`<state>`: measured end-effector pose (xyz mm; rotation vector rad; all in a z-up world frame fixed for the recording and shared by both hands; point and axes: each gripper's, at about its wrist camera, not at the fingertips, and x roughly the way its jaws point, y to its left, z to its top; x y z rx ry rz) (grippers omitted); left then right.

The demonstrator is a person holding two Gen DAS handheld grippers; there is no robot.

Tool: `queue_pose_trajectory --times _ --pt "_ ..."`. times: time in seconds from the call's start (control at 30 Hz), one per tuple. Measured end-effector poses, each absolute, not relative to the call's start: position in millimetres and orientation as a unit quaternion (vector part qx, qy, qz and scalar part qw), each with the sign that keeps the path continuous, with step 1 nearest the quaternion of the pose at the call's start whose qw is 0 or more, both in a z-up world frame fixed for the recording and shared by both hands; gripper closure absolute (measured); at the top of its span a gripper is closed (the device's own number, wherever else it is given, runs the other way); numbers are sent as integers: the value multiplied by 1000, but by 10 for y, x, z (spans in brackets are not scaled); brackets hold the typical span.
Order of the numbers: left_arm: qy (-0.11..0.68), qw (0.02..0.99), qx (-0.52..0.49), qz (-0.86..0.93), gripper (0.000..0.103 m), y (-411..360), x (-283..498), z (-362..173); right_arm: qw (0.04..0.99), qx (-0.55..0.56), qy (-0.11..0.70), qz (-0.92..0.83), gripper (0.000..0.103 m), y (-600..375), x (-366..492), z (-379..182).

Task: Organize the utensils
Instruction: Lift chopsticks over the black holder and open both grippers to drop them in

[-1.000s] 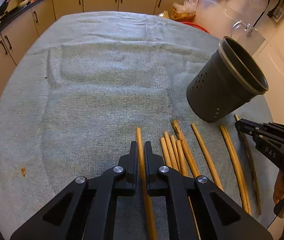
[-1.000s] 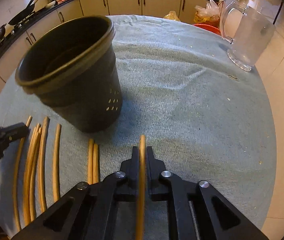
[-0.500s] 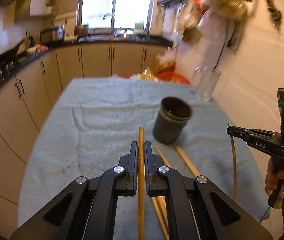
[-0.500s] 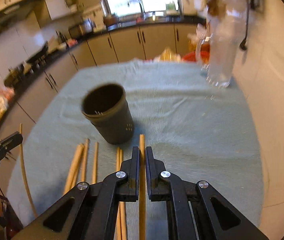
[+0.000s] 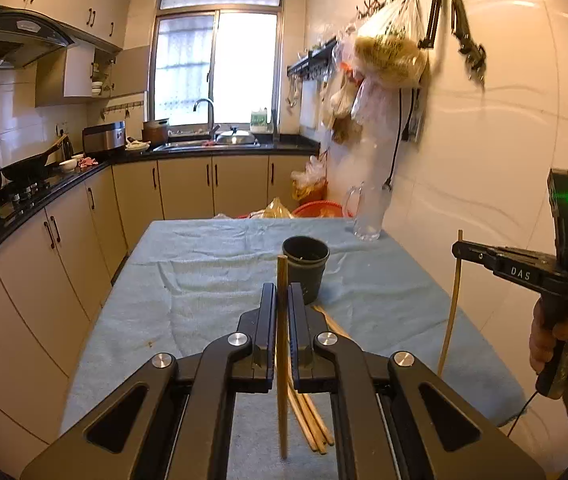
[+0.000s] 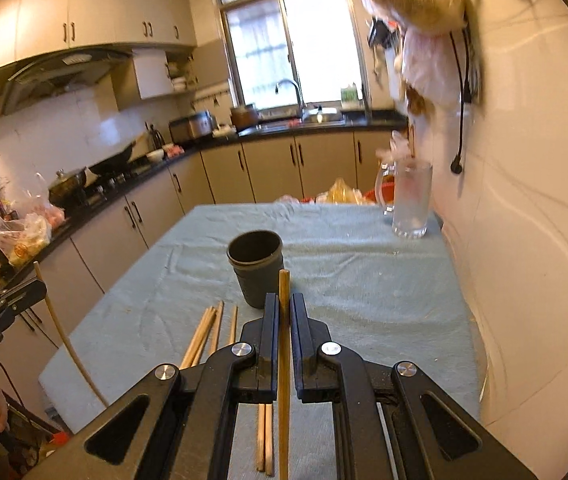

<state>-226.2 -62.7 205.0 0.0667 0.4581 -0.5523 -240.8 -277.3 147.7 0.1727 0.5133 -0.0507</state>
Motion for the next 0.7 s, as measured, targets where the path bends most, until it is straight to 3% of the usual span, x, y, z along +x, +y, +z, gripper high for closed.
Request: queue_pose_trajectory --times 0.37,0.7 --pt "206 934 -6 -291 98 -761 -2032 2421 973 88 213 -28 97 -2829 -2424 1773" --pt "188 940 -8 -286 98 -1390 -1115 2923 981 129 143 -12 97 -2967 -1707 2291"
